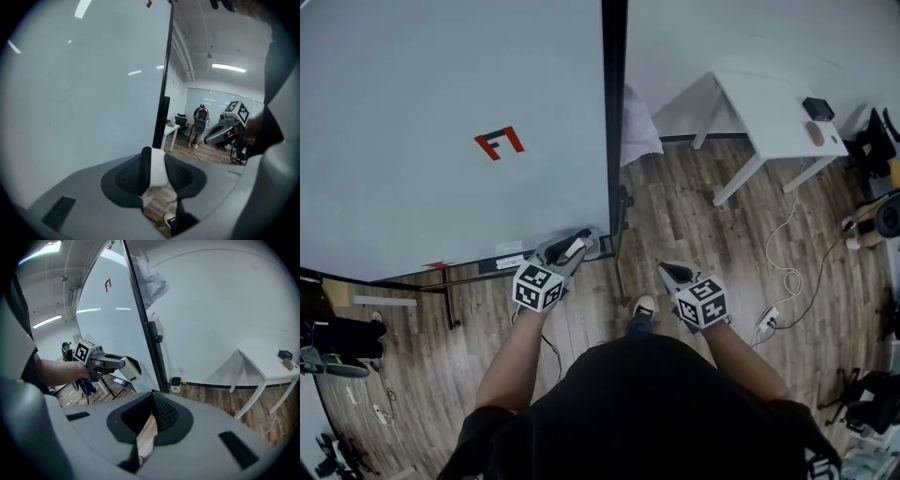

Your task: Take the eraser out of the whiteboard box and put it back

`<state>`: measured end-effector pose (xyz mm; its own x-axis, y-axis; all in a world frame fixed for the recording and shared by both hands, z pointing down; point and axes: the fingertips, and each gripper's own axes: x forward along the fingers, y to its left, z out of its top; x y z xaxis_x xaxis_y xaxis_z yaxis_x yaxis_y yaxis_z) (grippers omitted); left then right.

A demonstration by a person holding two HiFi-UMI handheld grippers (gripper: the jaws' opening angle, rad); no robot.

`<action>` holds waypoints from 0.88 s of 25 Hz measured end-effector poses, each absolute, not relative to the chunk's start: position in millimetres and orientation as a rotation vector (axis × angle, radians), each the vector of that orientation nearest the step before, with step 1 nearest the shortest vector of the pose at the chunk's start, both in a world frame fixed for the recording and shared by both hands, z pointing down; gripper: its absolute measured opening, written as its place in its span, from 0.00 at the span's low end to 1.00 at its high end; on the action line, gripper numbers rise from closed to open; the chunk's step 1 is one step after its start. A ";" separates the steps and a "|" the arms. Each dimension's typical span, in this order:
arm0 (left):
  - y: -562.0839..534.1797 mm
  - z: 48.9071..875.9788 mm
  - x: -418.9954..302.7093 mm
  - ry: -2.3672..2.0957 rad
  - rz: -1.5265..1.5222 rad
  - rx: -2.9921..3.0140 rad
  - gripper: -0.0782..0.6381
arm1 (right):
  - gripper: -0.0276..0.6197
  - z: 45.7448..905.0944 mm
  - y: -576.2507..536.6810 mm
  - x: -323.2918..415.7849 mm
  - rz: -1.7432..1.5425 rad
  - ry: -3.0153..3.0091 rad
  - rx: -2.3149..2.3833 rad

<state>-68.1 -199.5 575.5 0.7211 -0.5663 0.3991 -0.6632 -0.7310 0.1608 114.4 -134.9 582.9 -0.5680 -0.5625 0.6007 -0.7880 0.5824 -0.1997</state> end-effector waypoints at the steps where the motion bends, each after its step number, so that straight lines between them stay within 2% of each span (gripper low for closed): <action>1: -200.0 577.2 -67.2 -0.963 0.474 2.632 0.32 | 0.03 583.2 -135.8 115.3 0.629 -2.332 1.078; 22: -216.4 625.3 -55.5 -0.914 0.526 2.565 0.32 | 0.03 599.5 -153.4 135.5 0.687 -2.292 1.106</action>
<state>-55.5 -216.4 625.3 0.7204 -0.5208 0.4581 -0.6576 -0.7229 0.2123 135.5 -153.4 599.5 -0.5447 -0.5576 0.6264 -0.8103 0.5425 -0.2218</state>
